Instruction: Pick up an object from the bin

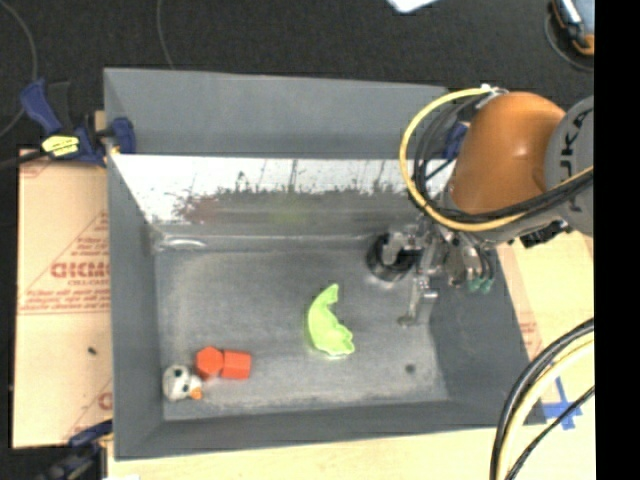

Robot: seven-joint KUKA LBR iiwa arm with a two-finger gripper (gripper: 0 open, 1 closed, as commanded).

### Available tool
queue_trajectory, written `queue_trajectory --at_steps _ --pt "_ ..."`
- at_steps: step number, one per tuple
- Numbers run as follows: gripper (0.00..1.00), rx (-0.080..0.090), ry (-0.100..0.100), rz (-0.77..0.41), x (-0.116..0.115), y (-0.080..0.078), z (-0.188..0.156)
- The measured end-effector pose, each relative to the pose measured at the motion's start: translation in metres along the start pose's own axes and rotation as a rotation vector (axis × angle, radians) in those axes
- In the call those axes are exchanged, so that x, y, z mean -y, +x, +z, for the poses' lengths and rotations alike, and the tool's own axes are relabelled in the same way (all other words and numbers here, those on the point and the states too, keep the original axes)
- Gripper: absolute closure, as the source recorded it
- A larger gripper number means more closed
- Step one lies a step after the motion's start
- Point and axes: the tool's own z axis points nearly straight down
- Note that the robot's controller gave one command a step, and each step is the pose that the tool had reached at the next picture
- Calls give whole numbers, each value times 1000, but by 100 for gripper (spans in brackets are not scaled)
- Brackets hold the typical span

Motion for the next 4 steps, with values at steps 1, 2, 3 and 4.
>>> queue_trajectory --at_steps 1,2,3,4 --pt "0 8 1 -2 0 -2 -5" --pt "0 8 1 -23 -38 26 70" --pt "0 11 3 -233 -39 15 104" --pt "0 16 3 -173 -103 33 110"
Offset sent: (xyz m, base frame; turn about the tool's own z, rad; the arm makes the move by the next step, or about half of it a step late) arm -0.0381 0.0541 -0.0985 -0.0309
